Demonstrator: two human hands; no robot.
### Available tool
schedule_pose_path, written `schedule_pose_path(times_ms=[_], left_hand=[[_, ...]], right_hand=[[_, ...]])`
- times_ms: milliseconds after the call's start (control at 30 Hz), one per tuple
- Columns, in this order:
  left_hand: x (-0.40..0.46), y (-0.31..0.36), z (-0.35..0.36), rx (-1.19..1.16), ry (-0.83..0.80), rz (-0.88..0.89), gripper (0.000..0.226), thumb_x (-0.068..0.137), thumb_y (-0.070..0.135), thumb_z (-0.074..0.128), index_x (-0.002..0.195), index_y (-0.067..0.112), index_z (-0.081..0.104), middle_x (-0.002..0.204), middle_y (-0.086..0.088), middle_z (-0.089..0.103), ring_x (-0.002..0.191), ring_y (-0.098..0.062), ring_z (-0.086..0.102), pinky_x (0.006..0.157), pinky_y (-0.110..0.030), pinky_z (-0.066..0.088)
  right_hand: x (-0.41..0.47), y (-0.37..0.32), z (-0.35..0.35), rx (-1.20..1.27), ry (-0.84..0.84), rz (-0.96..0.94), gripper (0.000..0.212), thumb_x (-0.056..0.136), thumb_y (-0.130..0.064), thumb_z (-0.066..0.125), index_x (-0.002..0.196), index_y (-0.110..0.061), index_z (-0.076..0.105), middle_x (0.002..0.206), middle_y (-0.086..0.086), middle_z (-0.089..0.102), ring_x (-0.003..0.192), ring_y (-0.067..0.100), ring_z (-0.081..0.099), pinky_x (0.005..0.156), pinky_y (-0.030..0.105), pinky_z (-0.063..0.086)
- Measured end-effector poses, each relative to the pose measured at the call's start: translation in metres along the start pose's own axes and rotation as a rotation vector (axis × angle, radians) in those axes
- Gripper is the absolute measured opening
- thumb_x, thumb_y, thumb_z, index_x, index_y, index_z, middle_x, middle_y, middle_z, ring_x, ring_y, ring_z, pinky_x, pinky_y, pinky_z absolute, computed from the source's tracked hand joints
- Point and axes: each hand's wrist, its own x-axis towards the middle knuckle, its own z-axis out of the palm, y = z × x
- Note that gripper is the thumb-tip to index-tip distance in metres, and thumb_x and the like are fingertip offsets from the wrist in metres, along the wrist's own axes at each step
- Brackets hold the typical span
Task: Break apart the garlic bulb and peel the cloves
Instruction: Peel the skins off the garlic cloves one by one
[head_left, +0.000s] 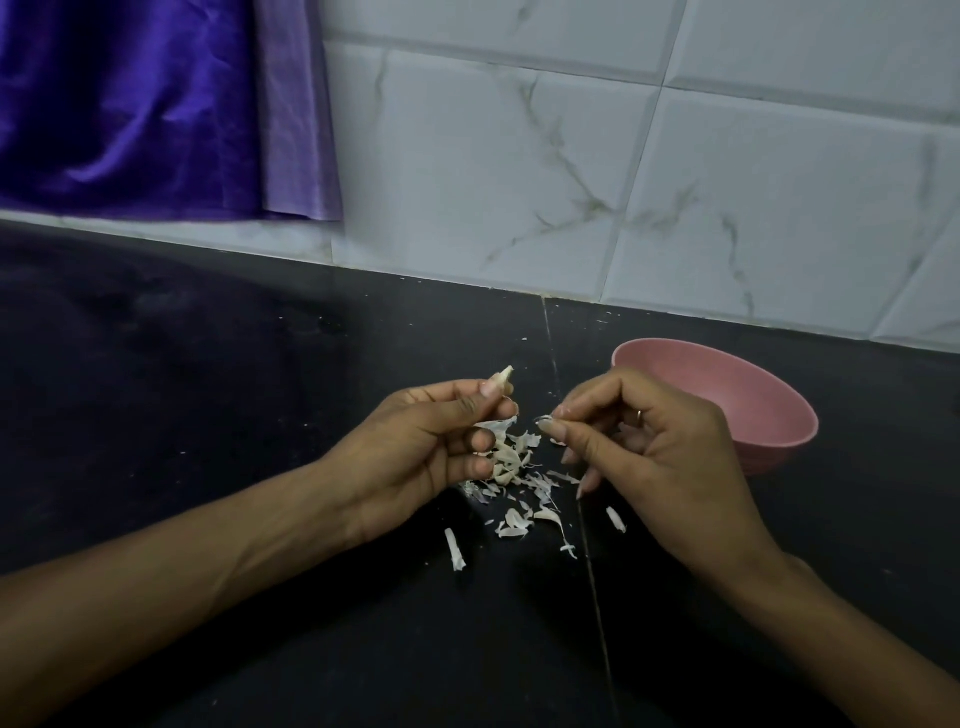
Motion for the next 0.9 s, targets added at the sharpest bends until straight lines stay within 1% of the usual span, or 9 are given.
schedule_pose_path(times_ms=[100,267,433,533,633,700,767,867,900], left_hand=[[-0.0006,-0.0009,0.0005,-0.01,-0.03,-0.016,0.019,0.079,0.017,0.061,0.091,0.003,0.066,0.075,-0.001,0.065,0.045,-0.004,0.049,0.04,-0.018,0.044],[-0.0008,-0.0016,0.0014,-0.01,-0.061,-0.028,0.019,0.081,0.018,0.059,0.092,0.004,0.064,0.075,0.0,0.065,0.044,-0.004,0.048,0.039,-0.018,0.043],[-0.0018,-0.0036,0.0022,0.016,-0.067,-0.03,0.019,0.081,0.018,0.059,0.095,0.005,0.064,0.077,-0.001,0.066,0.045,-0.005,0.049,0.039,-0.019,0.044],[-0.002,-0.0039,0.0027,0.034,-0.08,-0.033,0.02,0.082,0.019,0.059,0.094,0.005,0.064,0.078,-0.001,0.066,0.045,-0.005,0.05,0.039,-0.019,0.044],[-0.0024,-0.0045,0.0031,0.045,-0.097,-0.041,0.025,0.084,0.02,0.057,0.1,0.002,0.064,0.078,-0.001,0.066,0.046,-0.005,0.05,0.04,-0.019,0.044],[-0.0029,-0.0048,0.0039,0.043,-0.105,-0.045,0.023,0.084,0.02,0.057,0.098,0.003,0.063,0.077,-0.001,0.066,0.046,-0.005,0.049,0.039,-0.019,0.044],[-0.0034,-0.0047,0.0041,0.041,-0.105,-0.046,0.019,0.084,0.021,0.057,0.094,0.005,0.063,0.076,-0.001,0.066,0.045,-0.005,0.049,0.039,-0.019,0.044],[-0.004,-0.0047,0.0039,0.046,-0.118,-0.047,0.019,0.086,0.021,0.056,0.094,0.006,0.064,0.077,-0.001,0.065,0.046,-0.005,0.049,0.039,-0.019,0.044],[-0.0043,-0.0048,0.0039,0.048,-0.124,-0.047,0.02,0.086,0.021,0.056,0.095,0.005,0.064,0.077,-0.001,0.065,0.046,-0.005,0.049,0.039,-0.019,0.044]], right_hand=[[0.0,-0.0007,0.0008,0.033,0.012,0.029,0.009,0.077,-0.012,0.076,0.079,-0.017,0.068,0.072,-0.002,0.068,0.058,0.014,0.066,0.048,0.021,0.052],[0.002,0.0008,0.0012,0.052,0.017,0.064,0.011,0.079,-0.009,0.076,0.083,-0.016,0.069,0.067,-0.002,0.067,0.055,0.014,0.065,0.047,0.026,0.053],[0.002,0.0021,0.0006,0.052,-0.012,0.1,0.027,0.09,0.001,0.064,0.103,-0.022,0.071,0.093,-0.002,0.074,0.066,0.014,0.069,0.051,0.027,0.056],[0.0014,0.0013,-0.0002,0.093,-0.003,0.17,0.006,0.086,-0.014,0.07,0.09,-0.017,0.074,0.076,0.005,0.073,0.052,0.016,0.064,0.046,0.029,0.053],[0.0002,0.0007,-0.0001,0.047,0.025,0.187,0.023,0.076,-0.032,0.076,0.071,-0.012,0.067,0.061,0.009,0.067,0.044,0.017,0.059,0.043,0.03,0.051],[0.0014,-0.0002,0.0004,0.059,0.037,0.179,0.017,0.076,-0.022,0.078,0.078,-0.014,0.064,0.07,0.005,0.069,0.05,0.017,0.063,0.044,0.029,0.053],[0.0025,0.0011,0.0,0.088,0.041,0.188,0.021,0.08,-0.007,0.076,0.088,-0.019,0.062,0.082,0.0,0.069,0.054,0.016,0.064,0.044,0.029,0.053],[0.0027,0.0008,-0.0011,0.064,0.029,0.2,0.012,0.081,-0.019,0.075,0.085,-0.016,0.064,0.065,0.0,0.066,0.045,0.017,0.06,0.042,0.032,0.052],[0.0021,-0.0003,-0.0008,0.058,0.028,0.204,0.016,0.079,-0.026,0.074,0.081,-0.014,0.064,0.058,0.002,0.064,0.043,0.017,0.058,0.041,0.032,0.052]])
